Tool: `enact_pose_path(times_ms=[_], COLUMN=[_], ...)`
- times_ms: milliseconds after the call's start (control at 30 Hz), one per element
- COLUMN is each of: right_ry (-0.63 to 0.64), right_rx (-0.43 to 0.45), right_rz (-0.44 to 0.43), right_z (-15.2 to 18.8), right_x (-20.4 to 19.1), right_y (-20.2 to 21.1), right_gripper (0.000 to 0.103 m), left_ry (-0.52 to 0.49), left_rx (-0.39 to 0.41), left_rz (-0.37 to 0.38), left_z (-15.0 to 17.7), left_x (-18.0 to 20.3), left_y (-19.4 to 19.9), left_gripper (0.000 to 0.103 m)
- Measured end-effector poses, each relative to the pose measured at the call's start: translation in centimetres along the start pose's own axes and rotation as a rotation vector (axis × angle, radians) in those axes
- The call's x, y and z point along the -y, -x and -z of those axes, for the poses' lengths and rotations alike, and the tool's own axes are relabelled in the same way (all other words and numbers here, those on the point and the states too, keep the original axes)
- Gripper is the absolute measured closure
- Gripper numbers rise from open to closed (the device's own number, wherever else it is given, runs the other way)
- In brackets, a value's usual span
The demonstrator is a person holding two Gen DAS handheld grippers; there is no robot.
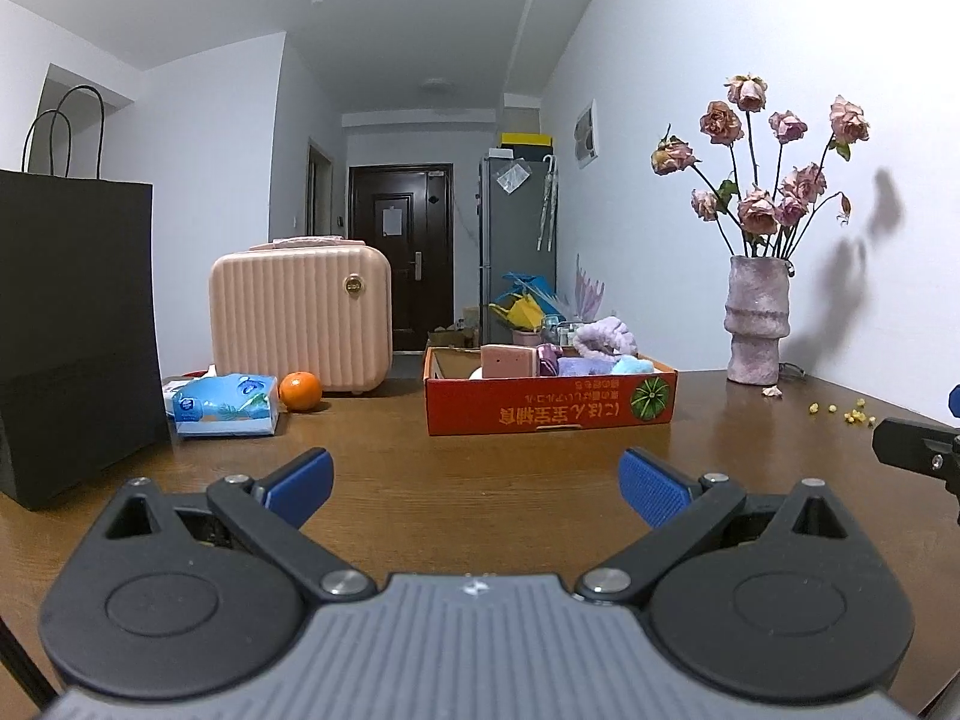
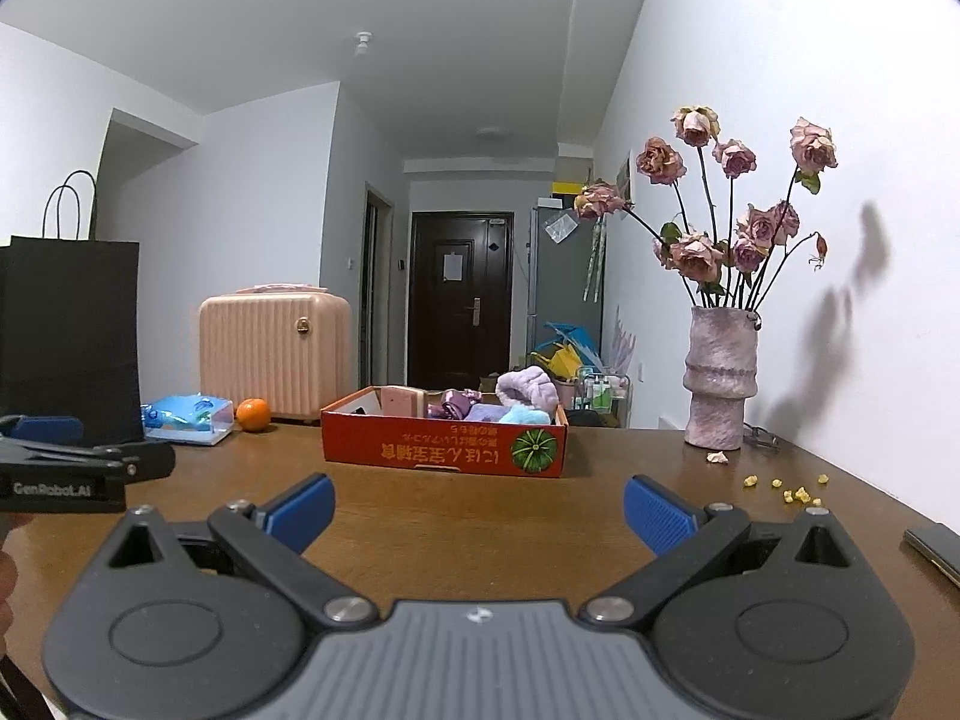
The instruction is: Organize soft objects
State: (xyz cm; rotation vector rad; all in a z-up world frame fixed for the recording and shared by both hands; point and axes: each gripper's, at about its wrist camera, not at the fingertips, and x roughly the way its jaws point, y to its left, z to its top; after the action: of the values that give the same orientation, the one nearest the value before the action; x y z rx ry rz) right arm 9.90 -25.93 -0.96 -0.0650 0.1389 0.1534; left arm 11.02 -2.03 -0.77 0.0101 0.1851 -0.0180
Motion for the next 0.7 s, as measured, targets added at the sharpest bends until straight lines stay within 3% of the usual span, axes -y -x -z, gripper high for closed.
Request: enact_pose_path(times_ms=[700], right_ry=[0.002], right_rx=[0.013], right_rz=[-0.003], right_z=[-0.11], right_x=[-0.22], right_y=[0.55], right_gripper=[0.0], left_ry=[-0.009], left_rx=[0.017], left_rz=[0.007], left_z=[0.09], left_x=[0.09], left_y=[0.67], left_gripper=[0.0])
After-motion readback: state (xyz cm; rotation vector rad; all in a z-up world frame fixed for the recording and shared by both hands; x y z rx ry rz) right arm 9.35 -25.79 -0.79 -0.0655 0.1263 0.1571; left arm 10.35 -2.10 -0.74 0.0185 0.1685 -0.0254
